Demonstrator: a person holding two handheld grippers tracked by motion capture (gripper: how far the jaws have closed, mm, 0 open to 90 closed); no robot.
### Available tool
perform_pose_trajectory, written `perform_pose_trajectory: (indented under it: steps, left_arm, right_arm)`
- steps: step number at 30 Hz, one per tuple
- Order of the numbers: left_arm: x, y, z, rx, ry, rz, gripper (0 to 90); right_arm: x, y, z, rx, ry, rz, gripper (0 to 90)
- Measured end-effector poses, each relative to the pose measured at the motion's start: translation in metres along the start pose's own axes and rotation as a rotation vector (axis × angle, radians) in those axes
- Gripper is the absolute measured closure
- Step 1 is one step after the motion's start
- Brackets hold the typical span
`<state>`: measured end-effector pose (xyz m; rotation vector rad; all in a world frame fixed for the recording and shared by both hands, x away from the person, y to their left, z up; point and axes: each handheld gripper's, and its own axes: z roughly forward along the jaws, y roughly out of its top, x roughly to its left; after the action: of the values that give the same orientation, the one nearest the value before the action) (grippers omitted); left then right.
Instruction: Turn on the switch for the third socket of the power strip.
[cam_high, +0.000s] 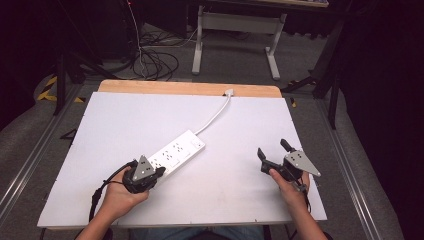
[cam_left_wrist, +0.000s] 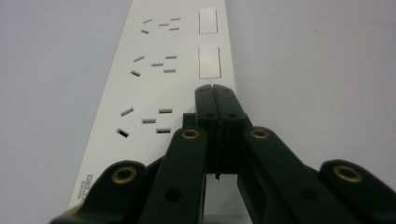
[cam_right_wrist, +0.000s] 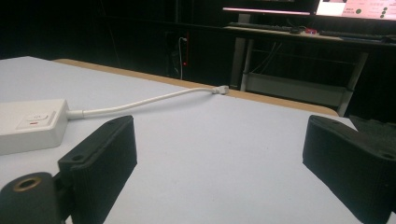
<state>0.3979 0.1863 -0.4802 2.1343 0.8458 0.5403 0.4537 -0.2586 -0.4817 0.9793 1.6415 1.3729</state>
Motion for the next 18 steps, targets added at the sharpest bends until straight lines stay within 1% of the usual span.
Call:
perform_pose_trajectory:
  steps: [18]
  left_arm:
    - [0.0002, -0.0004, -0.0004, 0.000, -0.006, -0.007, 90.0]
  right_arm:
    - [0.0002, 0.0001, -0.0003, 0.001, -0.003, 0.000, 10.2]
